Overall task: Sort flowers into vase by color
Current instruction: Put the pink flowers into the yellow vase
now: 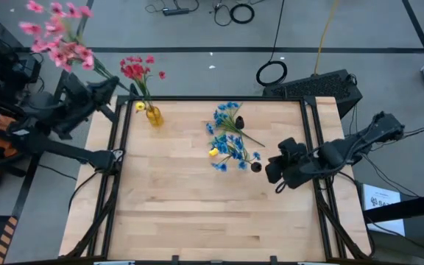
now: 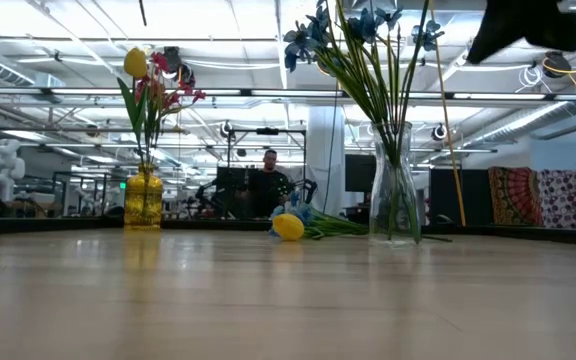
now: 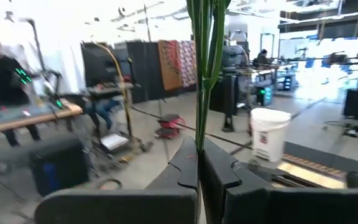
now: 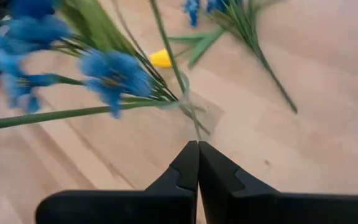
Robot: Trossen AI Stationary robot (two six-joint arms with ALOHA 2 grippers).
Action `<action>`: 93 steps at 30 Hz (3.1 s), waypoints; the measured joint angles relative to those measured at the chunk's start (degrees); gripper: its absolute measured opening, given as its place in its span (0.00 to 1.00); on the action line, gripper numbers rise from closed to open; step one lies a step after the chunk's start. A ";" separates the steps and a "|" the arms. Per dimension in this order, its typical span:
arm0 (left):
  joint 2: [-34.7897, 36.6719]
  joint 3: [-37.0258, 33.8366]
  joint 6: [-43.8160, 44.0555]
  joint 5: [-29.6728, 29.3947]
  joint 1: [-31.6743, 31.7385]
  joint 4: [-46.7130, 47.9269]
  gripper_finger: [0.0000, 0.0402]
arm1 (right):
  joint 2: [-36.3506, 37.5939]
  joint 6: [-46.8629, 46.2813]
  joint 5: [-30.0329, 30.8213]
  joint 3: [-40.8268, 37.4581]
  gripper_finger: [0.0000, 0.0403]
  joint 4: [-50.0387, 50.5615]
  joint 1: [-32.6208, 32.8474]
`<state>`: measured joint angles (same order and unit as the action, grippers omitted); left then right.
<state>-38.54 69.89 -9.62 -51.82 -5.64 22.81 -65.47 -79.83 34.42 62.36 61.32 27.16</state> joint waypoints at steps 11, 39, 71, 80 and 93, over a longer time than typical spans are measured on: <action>-1.58 1.04 -2.98 13.97 15.53 2.26 0.00 | 0.02 -3.63 3.26 -7.28 0.00 -14.02 -1.85; -11.27 -2.13 6.36 36.77 40.24 4.42 0.00 | 3.50 -3.46 9.35 -7.19 0.00 -18.30 6.42; -2.65 -30.04 12.34 61.48 63.63 -14.40 0.00 | 4.57 -3.26 12.75 -7.19 0.00 -18.87 8.61; -1.28 -30.04 15.03 61.95 63.65 -15.93 0.00 | 4.57 -3.30 13.74 -7.19 0.00 -18.69 8.55; 2.41 -27.66 19.93 63.62 63.74 -15.47 0.00 | 4.57 -3.51 13.78 -7.19 0.00 -18.67 8.55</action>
<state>-36.14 42.23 10.31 11.80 58.11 7.33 -60.90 -83.34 48.20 55.18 42.65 35.70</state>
